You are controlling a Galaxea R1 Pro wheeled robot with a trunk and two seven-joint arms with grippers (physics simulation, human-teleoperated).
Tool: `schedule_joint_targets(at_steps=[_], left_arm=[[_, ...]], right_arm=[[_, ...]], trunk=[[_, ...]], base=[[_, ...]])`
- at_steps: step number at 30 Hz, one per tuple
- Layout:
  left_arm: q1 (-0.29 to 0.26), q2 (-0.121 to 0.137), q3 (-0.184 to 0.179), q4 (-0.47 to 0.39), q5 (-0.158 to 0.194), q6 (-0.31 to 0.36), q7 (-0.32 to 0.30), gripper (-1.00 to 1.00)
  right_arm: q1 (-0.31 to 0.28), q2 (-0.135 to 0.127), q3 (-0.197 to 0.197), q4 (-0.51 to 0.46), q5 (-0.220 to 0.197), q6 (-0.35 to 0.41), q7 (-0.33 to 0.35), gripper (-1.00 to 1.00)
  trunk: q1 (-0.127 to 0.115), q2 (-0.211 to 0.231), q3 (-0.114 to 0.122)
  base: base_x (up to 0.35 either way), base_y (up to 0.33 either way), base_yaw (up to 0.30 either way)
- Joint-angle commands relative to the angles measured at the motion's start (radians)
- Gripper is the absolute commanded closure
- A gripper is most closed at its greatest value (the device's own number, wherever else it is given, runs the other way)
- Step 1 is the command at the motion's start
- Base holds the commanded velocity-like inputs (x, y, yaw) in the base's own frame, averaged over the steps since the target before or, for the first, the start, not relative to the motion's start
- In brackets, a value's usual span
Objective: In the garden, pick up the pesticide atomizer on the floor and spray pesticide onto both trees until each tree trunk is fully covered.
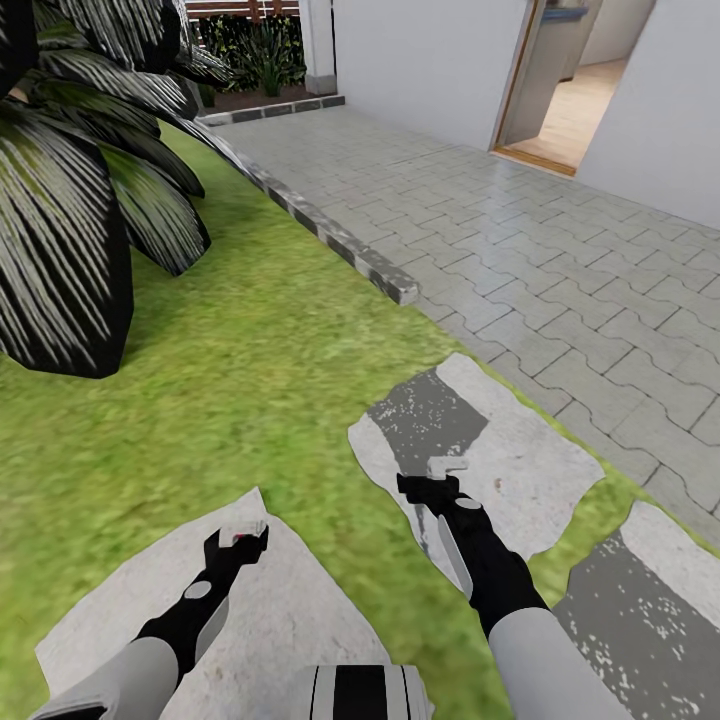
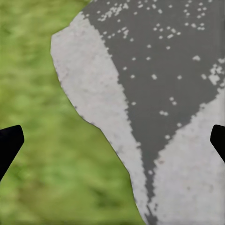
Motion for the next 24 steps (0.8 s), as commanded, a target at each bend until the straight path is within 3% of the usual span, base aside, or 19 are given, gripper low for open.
schedule_joint_targets(at_steps=[1, 9, 24], left_arm=[[0.000, 0.000, 0.006, 0.001, -0.010, -0.004, 0.001, -1.00], [-0.001, 0.000, 0.006, 0.000, -0.010, -0.007, 0.001, -1.00], [-0.001, 0.001, 0.007, -0.002, -0.008, -0.007, 0.001, -1.00]], right_arm=[[0.000, 0.000, 0.001, -0.002, 0.005, 0.006, -0.001, -1.00], [0.000, 0.000, 0.001, -0.001, 0.005, 0.006, -0.001, -1.00], [0.000, 0.000, 0.001, -0.001, 0.005, 0.006, -0.001, -1.00]], trunk=[[0.000, 0.000, -0.001], [0.003, -0.002, -0.036], [0.003, -0.002, -0.049]], base=[[0.000, 0.000, 0.000], [0.000, 0.000, 0.000], [0.000, 0.000, 0.000]])
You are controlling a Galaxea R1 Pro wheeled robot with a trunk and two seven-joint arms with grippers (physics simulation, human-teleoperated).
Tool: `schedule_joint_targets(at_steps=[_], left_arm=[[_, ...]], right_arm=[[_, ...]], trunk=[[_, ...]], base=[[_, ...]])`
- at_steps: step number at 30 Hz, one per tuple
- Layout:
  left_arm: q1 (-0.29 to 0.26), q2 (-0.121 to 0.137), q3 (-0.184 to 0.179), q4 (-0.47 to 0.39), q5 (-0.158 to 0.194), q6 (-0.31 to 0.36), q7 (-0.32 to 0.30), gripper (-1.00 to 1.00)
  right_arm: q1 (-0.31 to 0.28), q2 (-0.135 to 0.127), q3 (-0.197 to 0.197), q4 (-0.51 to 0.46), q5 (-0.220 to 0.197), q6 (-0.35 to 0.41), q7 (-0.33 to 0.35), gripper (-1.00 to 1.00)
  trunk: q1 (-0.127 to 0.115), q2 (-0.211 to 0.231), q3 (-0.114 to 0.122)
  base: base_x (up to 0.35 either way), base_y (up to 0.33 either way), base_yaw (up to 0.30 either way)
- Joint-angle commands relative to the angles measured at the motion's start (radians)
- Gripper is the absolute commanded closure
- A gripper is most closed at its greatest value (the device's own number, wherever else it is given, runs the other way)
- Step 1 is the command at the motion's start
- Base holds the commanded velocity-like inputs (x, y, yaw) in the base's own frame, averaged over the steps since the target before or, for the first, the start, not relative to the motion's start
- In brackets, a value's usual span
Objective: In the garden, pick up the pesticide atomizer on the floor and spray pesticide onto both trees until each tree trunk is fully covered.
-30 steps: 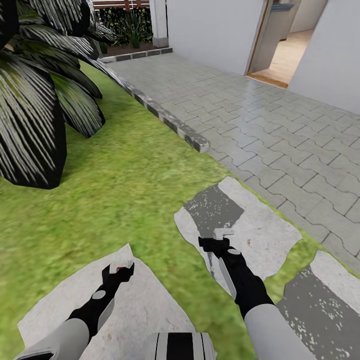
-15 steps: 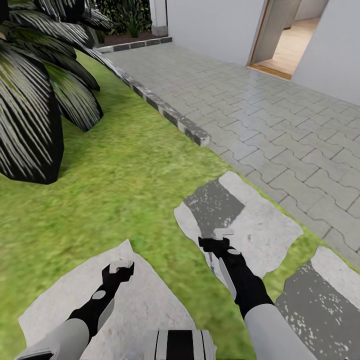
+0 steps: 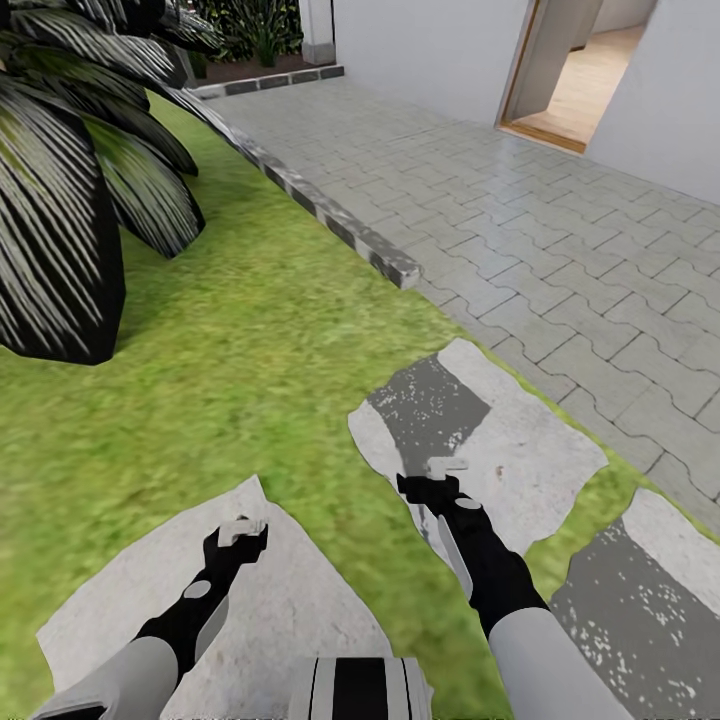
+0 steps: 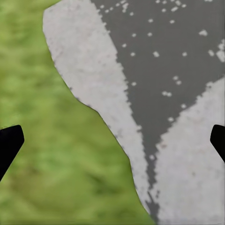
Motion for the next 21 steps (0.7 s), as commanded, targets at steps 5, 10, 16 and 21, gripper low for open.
schedule_joint_targets(at_steps=[5, 10, 16, 21], left_arm=[[0.000, 0.000, 0.007, 0.001, -0.010, -0.004, 0.001, -1.00], [0.000, 0.000, 0.007, 0.001, -0.010, -0.004, 0.001, -1.00], [-0.001, 0.000, 0.007, 0.002, -0.009, -0.004, 0.001, -1.00], [0.000, 0.000, 0.007, 0.002, -0.009, -0.004, 0.001, -1.00]], right_arm=[[0.000, 0.000, 0.001, 0.001, 0.005, 0.006, -0.001, -1.00], [0.000, 0.000, 0.001, -0.001, 0.005, 0.006, -0.001, -1.00], [0.000, 0.000, 0.000, -0.002, 0.005, 0.006, -0.001, -1.00], [0.000, 0.000, -0.001, -0.002, 0.005, 0.006, -0.001, -1.00]], trunk=[[0.002, -0.001, -0.021], [0.002, -0.001, -0.025], [0.002, -0.001, -0.025], [0.002, -0.001, -0.025]], base=[[0.000, 0.000, 0.043], [0.000, 0.000, 0.042], [0.000, 0.000, 0.004], [0.075, 0.000, 0.000]])
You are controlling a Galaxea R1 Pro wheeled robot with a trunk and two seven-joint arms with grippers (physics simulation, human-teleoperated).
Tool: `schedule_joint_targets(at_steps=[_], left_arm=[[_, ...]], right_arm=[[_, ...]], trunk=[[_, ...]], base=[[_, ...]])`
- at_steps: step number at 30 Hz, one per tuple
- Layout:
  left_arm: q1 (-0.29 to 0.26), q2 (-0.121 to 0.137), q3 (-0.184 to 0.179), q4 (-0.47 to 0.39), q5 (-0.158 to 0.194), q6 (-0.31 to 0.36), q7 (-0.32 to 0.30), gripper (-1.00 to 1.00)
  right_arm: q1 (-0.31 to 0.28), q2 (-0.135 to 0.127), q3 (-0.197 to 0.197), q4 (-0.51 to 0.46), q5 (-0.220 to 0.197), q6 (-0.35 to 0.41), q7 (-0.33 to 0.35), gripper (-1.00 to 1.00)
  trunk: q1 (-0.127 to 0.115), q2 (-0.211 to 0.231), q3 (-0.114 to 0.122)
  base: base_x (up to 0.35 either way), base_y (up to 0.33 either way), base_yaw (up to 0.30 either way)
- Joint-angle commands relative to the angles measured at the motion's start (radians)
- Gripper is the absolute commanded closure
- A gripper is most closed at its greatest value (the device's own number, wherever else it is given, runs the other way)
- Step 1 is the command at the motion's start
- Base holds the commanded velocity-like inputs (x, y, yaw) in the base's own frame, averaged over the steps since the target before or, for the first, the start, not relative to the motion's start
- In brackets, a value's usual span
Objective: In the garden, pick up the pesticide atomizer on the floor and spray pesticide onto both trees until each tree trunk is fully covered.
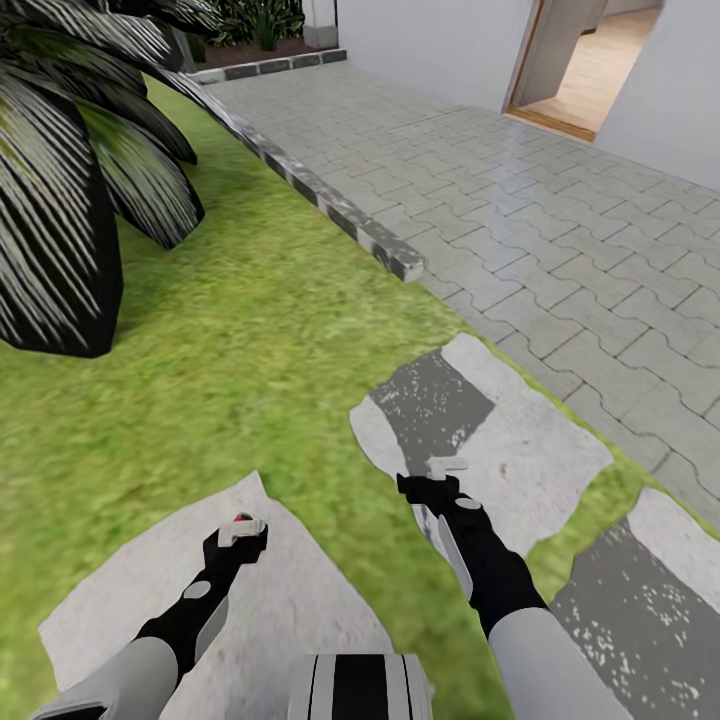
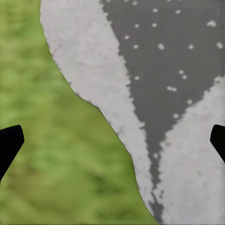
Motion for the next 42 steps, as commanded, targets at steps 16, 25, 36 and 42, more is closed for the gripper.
schedule_joint_targets(at_steps=[16, 25, 36, 42], left_arm=[[-0.001, 0.000, 0.007, 0.001, -0.010, -0.004, 0.001, -1.00], [-0.001, 0.000, 0.008, -0.001, -0.010, -0.004, 0.001, -1.00], [-0.001, 0.000, 0.011, -0.005, -0.010, -0.004, 0.002, 1.00], [-0.001, 0.000, 0.012, -0.004, -0.008, -0.003, 0.002, 1.00]], right_arm=[[0.000, 0.000, 0.000, -0.002, 0.005, 0.006, -0.001, -1.00], [0.000, 0.000, 0.000, 0.000, 0.005, 0.006, -0.001, -1.00], [0.000, 0.000, 0.000, 0.000, 0.005, 0.006, -0.001, -1.00], [0.000, 0.000, 0.000, 0.000, 0.005, 0.006, -0.001, -1.00]], trunk=[[0.000, 0.000, -0.001], [0.000, 0.000, -0.001], [0.000, 0.000, -0.001], [0.000, 0.000, -0.001]], base=[[0.015, 0.000, 0.000], [0.000, 0.000, 0.000], [0.000, 0.000, 0.000], [0.000, 0.000, 0.000]])
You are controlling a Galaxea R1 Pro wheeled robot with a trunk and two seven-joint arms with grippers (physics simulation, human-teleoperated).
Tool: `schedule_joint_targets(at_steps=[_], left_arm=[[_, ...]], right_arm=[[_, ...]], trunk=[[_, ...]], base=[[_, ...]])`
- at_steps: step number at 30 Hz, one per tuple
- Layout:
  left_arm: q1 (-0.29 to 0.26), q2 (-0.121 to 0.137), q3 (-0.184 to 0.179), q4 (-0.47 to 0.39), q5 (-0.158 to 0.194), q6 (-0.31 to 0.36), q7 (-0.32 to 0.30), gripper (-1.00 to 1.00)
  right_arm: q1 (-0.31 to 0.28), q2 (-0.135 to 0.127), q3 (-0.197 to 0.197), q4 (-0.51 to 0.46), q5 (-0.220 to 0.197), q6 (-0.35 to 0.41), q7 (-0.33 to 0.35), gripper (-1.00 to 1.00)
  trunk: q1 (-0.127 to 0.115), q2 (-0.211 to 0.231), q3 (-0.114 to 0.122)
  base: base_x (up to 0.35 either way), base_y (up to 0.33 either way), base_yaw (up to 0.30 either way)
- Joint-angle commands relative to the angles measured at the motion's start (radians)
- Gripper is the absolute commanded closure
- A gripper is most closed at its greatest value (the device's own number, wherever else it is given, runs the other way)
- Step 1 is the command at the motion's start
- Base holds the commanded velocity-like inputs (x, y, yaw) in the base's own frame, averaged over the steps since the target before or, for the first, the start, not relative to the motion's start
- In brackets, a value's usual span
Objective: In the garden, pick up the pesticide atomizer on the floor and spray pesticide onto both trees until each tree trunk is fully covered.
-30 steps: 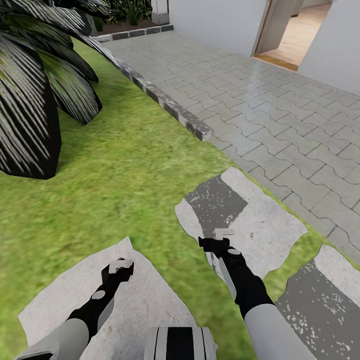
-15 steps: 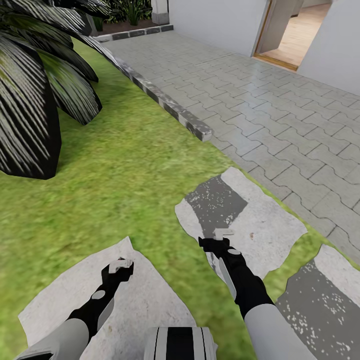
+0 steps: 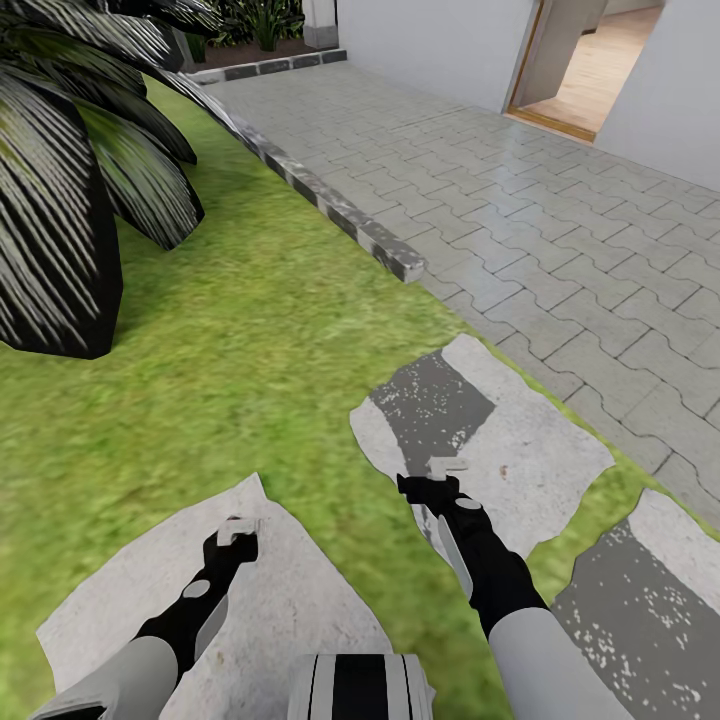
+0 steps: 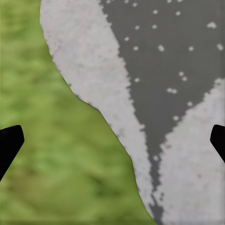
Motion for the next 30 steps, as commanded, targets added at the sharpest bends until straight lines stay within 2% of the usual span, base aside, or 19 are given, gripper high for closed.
schedule_joint_targets(at_steps=[1, 20, 30], left_arm=[[-0.001, 0.000, 0.006, 0.002, -0.011, -0.004, 0.001, 1.00], [-0.001, 0.000, 0.006, -0.009, -0.013, -0.005, -0.001, 1.00], [-0.001, 0.000, 0.007, -0.009, -0.013, -0.004, -0.010, 1.00]], right_arm=[[0.000, 0.000, 0.000, -0.002, 0.005, 0.006, -0.001, -1.00], [0.000, 0.000, 0.000, -0.002, 0.005, 0.006, -0.001, -1.00], [0.000, 0.000, 0.000, -0.002, 0.005, 0.006, -0.001, -1.00]], trunk=[[0.000, 0.000, -0.001], [0.000, 0.000, -0.001], [-0.005, 0.002, 0.038]], base=[[0.000, 0.000, 0.000], [0.000, 0.000, 0.000], [0.000, 0.000, 0.000]])
